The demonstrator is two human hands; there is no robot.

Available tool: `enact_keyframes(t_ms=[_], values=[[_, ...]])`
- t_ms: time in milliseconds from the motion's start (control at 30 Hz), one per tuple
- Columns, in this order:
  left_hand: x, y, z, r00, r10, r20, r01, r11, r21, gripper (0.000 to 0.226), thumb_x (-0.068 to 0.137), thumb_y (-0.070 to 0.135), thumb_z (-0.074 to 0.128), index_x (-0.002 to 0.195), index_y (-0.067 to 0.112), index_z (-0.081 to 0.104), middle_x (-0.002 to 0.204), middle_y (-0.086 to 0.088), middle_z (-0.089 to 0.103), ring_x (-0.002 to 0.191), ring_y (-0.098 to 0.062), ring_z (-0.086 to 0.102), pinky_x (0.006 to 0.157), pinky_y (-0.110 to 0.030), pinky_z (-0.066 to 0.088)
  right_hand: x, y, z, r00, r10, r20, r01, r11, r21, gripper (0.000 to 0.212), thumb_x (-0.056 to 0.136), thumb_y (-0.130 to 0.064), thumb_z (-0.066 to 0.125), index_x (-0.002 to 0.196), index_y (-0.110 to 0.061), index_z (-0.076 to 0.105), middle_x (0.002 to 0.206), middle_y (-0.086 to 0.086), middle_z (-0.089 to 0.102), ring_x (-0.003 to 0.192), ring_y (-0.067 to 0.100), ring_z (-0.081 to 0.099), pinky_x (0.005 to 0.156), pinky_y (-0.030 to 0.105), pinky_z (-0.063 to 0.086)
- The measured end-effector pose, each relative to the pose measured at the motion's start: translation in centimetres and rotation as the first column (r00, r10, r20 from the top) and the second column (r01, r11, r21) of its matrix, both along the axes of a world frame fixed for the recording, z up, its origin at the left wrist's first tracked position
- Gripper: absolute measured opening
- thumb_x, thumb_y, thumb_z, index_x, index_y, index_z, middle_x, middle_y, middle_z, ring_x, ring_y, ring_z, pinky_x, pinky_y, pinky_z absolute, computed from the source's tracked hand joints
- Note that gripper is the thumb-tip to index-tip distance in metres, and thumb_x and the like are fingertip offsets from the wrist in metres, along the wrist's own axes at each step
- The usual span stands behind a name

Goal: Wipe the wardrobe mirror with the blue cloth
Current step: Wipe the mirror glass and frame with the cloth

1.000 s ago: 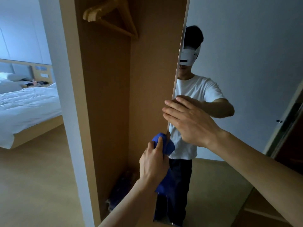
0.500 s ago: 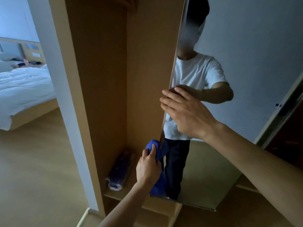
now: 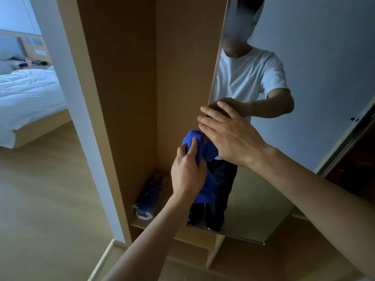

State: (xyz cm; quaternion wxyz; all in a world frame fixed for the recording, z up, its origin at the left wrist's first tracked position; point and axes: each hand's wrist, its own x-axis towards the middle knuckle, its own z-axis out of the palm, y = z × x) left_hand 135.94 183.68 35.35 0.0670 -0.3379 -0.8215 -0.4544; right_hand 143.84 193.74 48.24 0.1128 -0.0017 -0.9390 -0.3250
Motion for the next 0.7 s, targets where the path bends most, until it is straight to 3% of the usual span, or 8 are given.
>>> enact_keyframes(t_ms=[133,233,367,567,700], values=[[0.1,-0.9,-6.0,0.991,-0.004,0.13,0.035,0.972,-0.233,0.064,0.098,0.021,0.056,0.159,0.025,0.035,0.151,-0.008,0.046,0.125,-0.032,0.057,0.097,-0.04,0.051,0.1,0.0,-0.5,1.0,0.007,-0.004,-0.007,1.0,-0.016,0.069,0.092,-0.02,0.013,0.146,-0.004,0.051,0.159,0.009,0.044,0.156,0.027,0.02,0.127,0.052,0.008],[-0.1,-1.7,-8.7,0.977,-0.028,0.213,0.092,0.951,-0.296,0.064,0.097,0.019,0.057,0.158,0.026,0.037,0.153,-0.007,0.046,0.131,-0.032,0.053,0.1,-0.038,0.048,-0.1,-0.1,-1.3,1.0,0.024,-0.009,-0.024,0.999,-0.028,0.076,0.089,-0.022,0.004,0.145,-0.003,0.053,0.156,0.01,0.047,0.155,0.027,0.022,0.127,0.052,0.008],[-0.3,-1.2,-7.3,0.983,-0.03,0.181,0.072,0.971,-0.227,0.061,0.097,0.018,0.055,0.156,0.025,0.04,0.149,-0.008,0.05,0.123,-0.033,0.057,0.094,-0.037,0.049,-0.1,-0.3,-2.4,0.999,0.015,-0.034,-0.016,0.999,-0.034,0.074,0.089,-0.016,0.006,0.143,-0.002,0.055,0.155,0.011,0.049,0.154,0.027,0.025,0.125,0.049,0.011],[0.0,-0.8,-2.7,1.0,-0.006,0.03,0.005,1.0,0.028,0.062,0.095,0.017,0.059,0.154,0.022,0.043,0.149,-0.01,0.049,0.119,-0.032,0.059,0.093,-0.041,0.054,-0.3,-0.9,-4.6,0.997,-0.004,-0.077,-0.005,0.993,-0.115,0.063,0.096,-0.013,0.014,0.136,0.003,0.059,0.147,0.015,0.056,0.151,0.028,0.033,0.112,0.048,0.033],[0.4,-1.1,-5.9,0.998,-0.018,0.053,0.02,0.999,-0.036,0.062,0.096,0.016,0.059,0.155,0.024,0.042,0.154,-0.01,0.046,0.127,-0.032,0.056,0.098,-0.042,0.052,-0.2,-0.9,-6.9,0.997,0.009,-0.08,-0.02,0.989,-0.144,0.06,0.097,-0.012,0.017,0.135,0.002,0.061,0.146,0.013,0.058,0.151,0.026,0.034,0.108,0.046,0.034]])
